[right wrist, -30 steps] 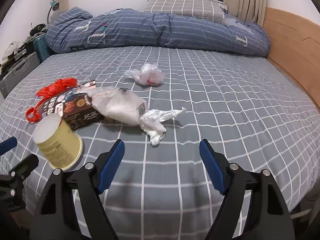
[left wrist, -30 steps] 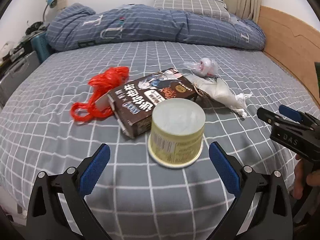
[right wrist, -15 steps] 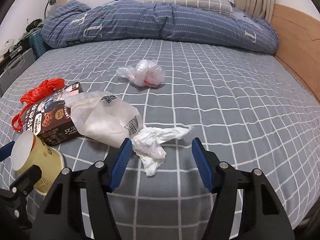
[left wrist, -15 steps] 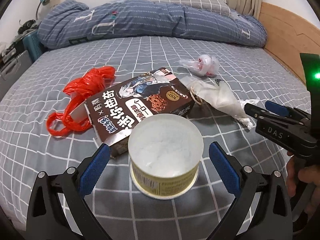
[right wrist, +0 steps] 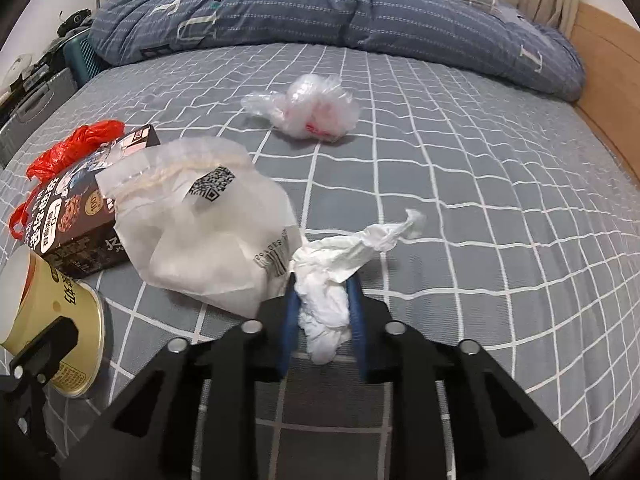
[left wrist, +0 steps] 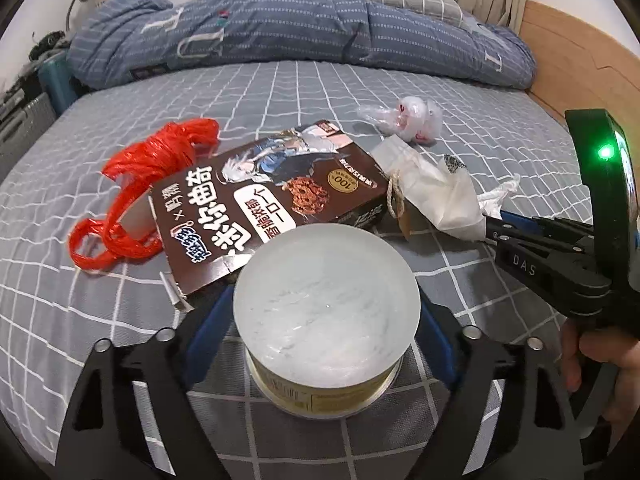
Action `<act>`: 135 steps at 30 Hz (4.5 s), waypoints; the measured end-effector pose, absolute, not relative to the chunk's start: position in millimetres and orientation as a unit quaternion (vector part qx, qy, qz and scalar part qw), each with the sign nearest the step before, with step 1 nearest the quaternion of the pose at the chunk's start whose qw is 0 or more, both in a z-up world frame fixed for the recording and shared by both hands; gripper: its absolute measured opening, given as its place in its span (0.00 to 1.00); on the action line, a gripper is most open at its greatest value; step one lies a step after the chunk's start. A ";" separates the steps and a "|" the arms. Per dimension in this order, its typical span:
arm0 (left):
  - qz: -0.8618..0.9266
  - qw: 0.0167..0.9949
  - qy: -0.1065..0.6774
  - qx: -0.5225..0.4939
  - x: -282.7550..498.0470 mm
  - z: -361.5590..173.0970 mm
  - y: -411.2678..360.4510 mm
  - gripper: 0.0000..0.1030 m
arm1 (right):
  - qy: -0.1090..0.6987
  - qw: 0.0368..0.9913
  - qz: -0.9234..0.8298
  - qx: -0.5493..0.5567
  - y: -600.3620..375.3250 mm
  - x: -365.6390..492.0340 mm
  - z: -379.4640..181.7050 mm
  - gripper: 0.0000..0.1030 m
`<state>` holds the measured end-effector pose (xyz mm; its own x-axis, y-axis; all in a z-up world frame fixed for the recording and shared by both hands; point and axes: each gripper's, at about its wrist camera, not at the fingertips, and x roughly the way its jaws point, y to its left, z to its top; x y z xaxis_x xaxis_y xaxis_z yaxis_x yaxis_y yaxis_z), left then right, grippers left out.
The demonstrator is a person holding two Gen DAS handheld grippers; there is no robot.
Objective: Collect trash
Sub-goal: 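Grasp the yellow cup with the left gripper while the right gripper grasps the white tissue, then carry the yellow cup and white tissue with both grippers over the black bin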
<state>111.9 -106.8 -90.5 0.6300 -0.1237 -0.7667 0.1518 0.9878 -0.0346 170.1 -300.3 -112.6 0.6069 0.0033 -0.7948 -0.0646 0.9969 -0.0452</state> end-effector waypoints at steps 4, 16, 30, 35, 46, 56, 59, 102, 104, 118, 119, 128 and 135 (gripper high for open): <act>-0.084 0.902 0.423 0.017 111.5 -92.1 -108.3 0.71 | 0.441 0.897 0.021 -0.027 -302.8 169.1 -110.2 0.13; -0.081 0.904 0.420 0.015 108.4 -87.7 -104.4 0.70 | 0.433 0.901 0.010 -0.015 -311.4 166.8 -99.5 0.12; -0.079 0.911 0.404 0.019 100.9 -63.6 -97.9 0.70 | 0.405 0.914 -0.022 -0.024 -319.1 156.9 -72.7 0.12; -0.077 0.913 0.401 0.016 97.1 -55.8 -92.3 0.70 | 0.387 0.921 -0.026 -0.032 -316.5 146.7 -60.7 0.12; -0.072 0.917 0.393 0.011 88.9 -42.5 -78.0 0.70 | 0.369 0.928 -0.016 -0.040 -302.3 123.5 -46.3 0.12; -0.069 0.919 0.387 0.017 76.4 -32.9 -67.3 0.70 | 0.360 0.932 -0.005 -0.033 -281.7 95.3 -33.1 0.12; -0.069 0.919 0.387 0.016 71.1 -32.6 -62.8 0.70 | 0.355 0.934 -0.001 -0.028 -276.9 85.7 -28.4 0.12; -0.039 0.919 0.393 -0.003 -55.7 -45.9 -21.9 0.70 | 0.350 0.935 0.049 -0.010 -222.3 -51.3 -25.1 0.12; -0.038 0.920 0.391 0.001 -61.2 -46.0 -22.0 0.70 | 0.352 0.935 0.049 -0.009 -221.4 -56.7 -26.6 0.12; -0.030 0.920 0.392 -0.002 -93.7 -46.7 -13.2 0.70 | 0.359 0.932 0.047 -0.012 -213.9 -92.7 -33.5 0.12; -0.030 0.919 0.392 -0.002 -95.9 -46.6 -13.4 0.70 | 0.360 0.932 0.049 -0.010 -213.7 -96.0 -33.8 0.12; -0.029 0.915 0.402 -0.006 -110.7 -51.9 -12.3 0.70 | 0.375 0.925 0.058 -0.001 -211.3 -117.2 -38.4 0.13; -0.025 0.912 0.410 -0.006 -124.7 -55.4 -10.8 0.70 | 0.379 0.923 0.065 0.003 -208.7 -134.6 -38.3 0.13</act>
